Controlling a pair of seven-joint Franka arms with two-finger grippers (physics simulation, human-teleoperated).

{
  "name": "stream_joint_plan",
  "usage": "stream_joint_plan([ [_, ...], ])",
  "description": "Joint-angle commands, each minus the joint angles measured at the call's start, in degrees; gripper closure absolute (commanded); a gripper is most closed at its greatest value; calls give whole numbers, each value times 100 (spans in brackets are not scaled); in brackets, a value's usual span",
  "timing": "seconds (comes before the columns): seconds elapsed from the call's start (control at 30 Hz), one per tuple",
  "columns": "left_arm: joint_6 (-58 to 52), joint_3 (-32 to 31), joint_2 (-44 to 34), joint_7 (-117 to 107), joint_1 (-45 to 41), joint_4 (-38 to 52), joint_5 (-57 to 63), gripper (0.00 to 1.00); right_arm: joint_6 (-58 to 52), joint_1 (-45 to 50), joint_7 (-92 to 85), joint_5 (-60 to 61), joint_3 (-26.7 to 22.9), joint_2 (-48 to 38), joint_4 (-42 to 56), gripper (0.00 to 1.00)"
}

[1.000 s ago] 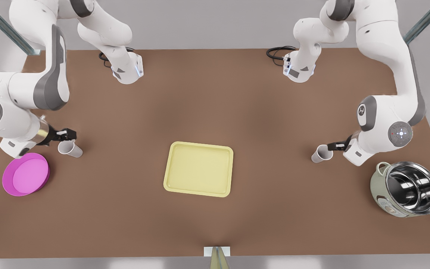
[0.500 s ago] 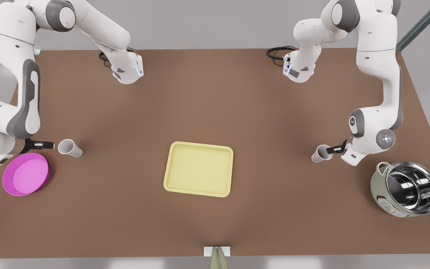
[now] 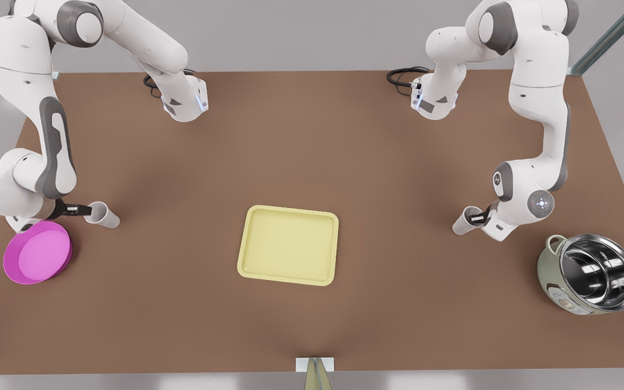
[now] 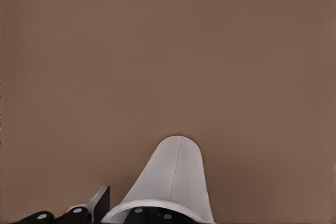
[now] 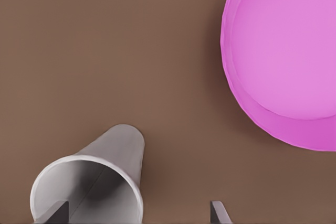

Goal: Use both arms to respectively pick up the white IKEA cups from the middle-left and middle-right positions, then place the white IKEA cups onto the middle-middle tray, ensuring that the cups remain upright and do not tip over

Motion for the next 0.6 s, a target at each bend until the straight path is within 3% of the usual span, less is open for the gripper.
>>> stream_joint_plan([
  [0.0,-10,-1,-96,148,-17,8,-267,77,546,-20,-347,6,1,-17,-121,0],
  [0.17,-229,-159,-298,78,-271,122,-592,79,599,-29,-348,15,-8,123,-183,0],
  [0.23,-686,-931,-123,-1245,-376,990,-566,79,599,-46,-348,15,-8,238,-183,0],
  [0.27,-959,-1161,17,-2592,-877,1615,-548,79,608,-91,-348,15,-8,273,-183,0],
  [0.4,-977,-1293,1257,-6065,-2486,3496,-346,79,819,-91,-348,6,-8,282,-403,0],
  [0.47,-994,-1433,1634,-6830,-2591,3918,-337,79,819,-91,-391,6,-8,369,-412,0],
  [0.5,-1081,-1451,1924,-6892,-2600,4278,-346,79,837,-91,-392,-3,-8,414,-412,4],
  [0.57,-1697,-1600,2654,-6918,-2600,5501,-346,79,837,-91,-628,6,1,414,-403,35],
])
